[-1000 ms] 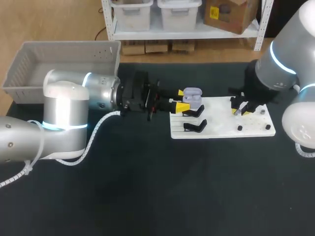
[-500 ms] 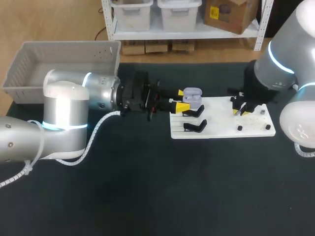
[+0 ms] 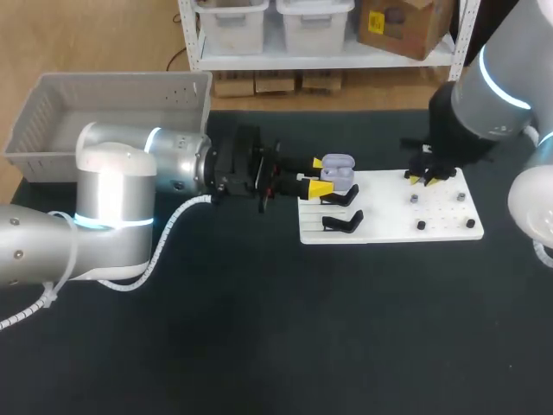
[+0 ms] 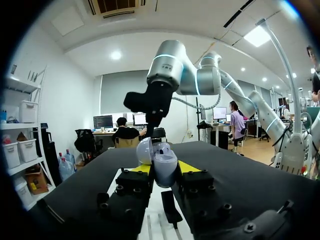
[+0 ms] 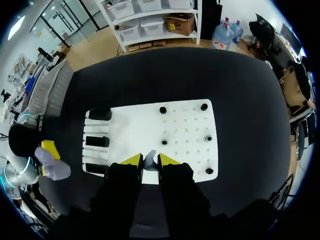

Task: Pick up each earbud case from the left stands, insert the matching earbuds, close the lid, and place the case in the box.

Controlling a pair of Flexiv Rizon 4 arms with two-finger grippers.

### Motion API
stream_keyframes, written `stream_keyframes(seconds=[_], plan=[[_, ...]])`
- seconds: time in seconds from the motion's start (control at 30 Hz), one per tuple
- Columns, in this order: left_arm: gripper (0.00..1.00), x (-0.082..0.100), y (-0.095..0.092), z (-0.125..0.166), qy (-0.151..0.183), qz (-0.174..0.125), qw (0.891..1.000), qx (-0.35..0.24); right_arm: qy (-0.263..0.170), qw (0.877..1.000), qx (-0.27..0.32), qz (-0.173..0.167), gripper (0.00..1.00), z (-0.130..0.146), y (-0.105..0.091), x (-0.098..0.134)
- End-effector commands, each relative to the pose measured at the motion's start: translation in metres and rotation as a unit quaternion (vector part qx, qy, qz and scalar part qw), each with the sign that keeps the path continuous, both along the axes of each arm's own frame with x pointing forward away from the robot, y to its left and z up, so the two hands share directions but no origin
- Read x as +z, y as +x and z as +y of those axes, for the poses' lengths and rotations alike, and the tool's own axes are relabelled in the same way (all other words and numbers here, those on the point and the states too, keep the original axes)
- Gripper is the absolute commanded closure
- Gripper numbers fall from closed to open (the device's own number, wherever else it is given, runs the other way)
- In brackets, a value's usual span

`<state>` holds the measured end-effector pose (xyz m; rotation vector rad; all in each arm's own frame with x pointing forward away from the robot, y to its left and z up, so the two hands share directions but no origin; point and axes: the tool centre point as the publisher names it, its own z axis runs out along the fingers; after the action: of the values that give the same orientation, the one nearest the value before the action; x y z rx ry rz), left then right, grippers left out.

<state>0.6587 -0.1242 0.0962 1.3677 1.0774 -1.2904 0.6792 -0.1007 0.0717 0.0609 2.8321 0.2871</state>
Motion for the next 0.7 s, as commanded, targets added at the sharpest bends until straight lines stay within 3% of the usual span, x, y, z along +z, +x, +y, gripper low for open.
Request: stream_keyframes(seconds=[0.03, 0.37, 0.7], plan=[[1.00, -0.001, -0.001, 0.000, -0.001, -0.001, 1.000, 0.002, 0.001, 1.000, 0.016, 0.012, 1.00, 0.006, -0.015, 0.041], [1.00, -0.001, -0.001, 0.000, -0.001, -0.001, 1.000, 0.002, 0.004, 0.990, 0.132, 0.054, 1.00, 0.047, -0.043, 0.095], [1.00, -0.001, -0.001, 0.000, -0.001, -0.001, 1.000, 0.002, 0.004, 0.970, 0.233, 0.061, 1.00, 0.088, -0.057, 0.113]])
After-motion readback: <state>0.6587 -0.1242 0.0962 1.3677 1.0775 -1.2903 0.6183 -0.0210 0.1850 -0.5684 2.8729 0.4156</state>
